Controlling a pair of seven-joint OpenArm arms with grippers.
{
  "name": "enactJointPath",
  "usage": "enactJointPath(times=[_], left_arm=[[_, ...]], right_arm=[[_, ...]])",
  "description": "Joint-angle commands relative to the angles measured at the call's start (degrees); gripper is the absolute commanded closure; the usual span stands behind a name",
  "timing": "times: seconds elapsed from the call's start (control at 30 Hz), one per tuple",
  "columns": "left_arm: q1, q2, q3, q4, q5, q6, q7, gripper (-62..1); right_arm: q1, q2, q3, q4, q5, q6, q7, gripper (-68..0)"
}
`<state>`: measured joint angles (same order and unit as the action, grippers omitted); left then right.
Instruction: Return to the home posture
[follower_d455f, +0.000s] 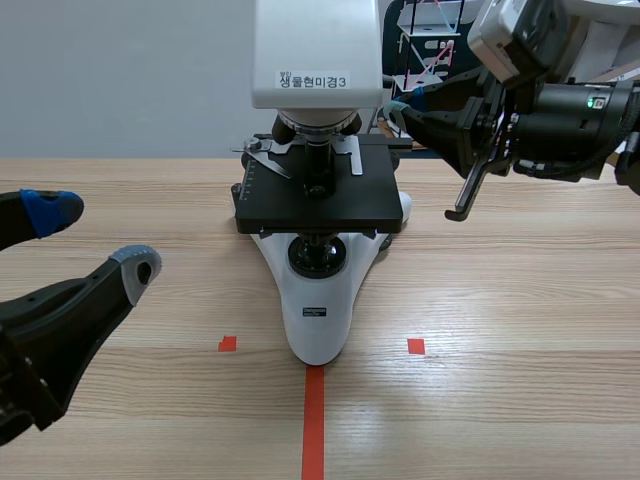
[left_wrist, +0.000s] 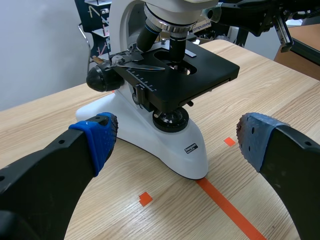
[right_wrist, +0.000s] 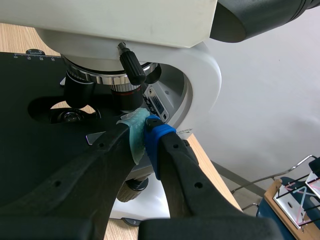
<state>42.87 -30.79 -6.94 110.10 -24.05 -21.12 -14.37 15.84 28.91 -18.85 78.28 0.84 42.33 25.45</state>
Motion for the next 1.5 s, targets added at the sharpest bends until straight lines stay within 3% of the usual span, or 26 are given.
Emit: enactJointPath(times=[0.0, 0.67, 0.8, 1.03, 1.17, 1.23, 1.47], left_arm=[[0.1, 0.1, -0.2, 0.5, -0.4, 0.0, -0.8, -50.6], [0.1, 0.1, -0.2, 0.5, -0.4, 0.0, -0.8, -50.6], [0.1, 0.1, -0.2, 0.5, -0.4, 0.0, -0.8, -50.6], [0.1, 0.1, -0.2, 0.5, -0.4, 0.0, -0.8, -50.6], [0.1, 0.1, -0.2, 0.5, -0.4, 0.0, -0.8, -50.6], [0.1, 0.1, -0.2, 0.5, -0.4, 0.0, -0.8, -50.6], [0.1, 0.1, -0.2, 0.5, -0.4, 0.0, -0.8, -50.6]], right_arm=[[1.1, 0.5, 0.1, 1.0, 0.8, 0.4, 0.4, -0.1], [0.4, 0.6, 0.4, 1.0, 0.9, 0.2, 0.7, -2.0], [-4.1, 1.4, 2.5, 1.7, 0.9, -4.3, 5.3, -10.9], [-18.7, 1.7, 9.9, 8.5, 0.9, -13.7, 7.6, -30.9], [-26.9, 0.1, 13.6, 13.5, 1.1, -17.7, 8.4, -48.9], [-30.5, -1.4, 15.1, 15.8, 1.3, -18.8, 8.6, -54.9], [-40.5, -5.8, 16.2, 22.2, 1.3, -18.8, 8.8, -56.5]])
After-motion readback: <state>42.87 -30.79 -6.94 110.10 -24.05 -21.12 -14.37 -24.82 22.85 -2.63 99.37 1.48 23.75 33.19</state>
